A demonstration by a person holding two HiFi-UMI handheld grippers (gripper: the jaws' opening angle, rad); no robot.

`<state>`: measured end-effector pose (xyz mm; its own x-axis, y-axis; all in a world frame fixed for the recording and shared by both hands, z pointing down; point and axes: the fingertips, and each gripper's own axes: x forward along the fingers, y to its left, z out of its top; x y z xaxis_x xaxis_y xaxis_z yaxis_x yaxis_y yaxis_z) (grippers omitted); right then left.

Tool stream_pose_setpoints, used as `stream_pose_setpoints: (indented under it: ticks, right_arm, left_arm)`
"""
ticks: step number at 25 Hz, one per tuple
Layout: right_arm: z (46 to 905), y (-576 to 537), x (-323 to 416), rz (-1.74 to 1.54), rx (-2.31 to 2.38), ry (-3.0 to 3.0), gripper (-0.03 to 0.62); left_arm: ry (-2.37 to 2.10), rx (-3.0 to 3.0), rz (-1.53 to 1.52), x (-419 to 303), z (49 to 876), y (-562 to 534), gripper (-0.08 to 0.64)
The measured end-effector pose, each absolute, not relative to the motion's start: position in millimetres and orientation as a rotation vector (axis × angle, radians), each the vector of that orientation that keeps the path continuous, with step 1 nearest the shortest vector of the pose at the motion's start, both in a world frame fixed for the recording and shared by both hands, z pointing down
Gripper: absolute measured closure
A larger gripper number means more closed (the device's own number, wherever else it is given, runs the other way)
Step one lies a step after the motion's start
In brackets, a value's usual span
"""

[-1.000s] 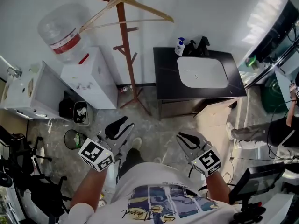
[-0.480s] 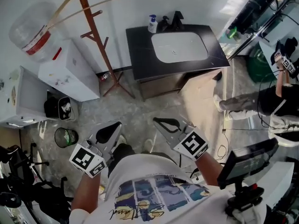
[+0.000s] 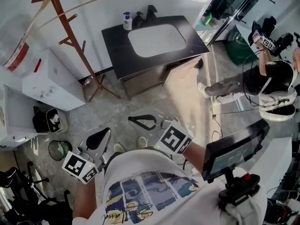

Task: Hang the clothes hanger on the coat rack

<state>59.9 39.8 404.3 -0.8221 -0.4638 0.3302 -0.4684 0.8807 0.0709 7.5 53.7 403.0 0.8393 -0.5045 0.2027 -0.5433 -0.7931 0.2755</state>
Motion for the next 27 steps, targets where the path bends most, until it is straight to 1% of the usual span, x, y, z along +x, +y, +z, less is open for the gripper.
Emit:
stream_pose_setpoints:
  ticks: [7,27]
  right_arm:
    - [399.0,41.1,25.4,-0.006,0.686,-2.683,0.591]
    - [402.1,36.2,-57.7,-0.049,0.71,-2.673,0.591]
  left_arm:
    - [-0.802,2.69,0.165,-29.0,403.0,51.7,0.558]
    - [-0.72,2.775,0.204,-99.2,408.1,57.3,0.558]
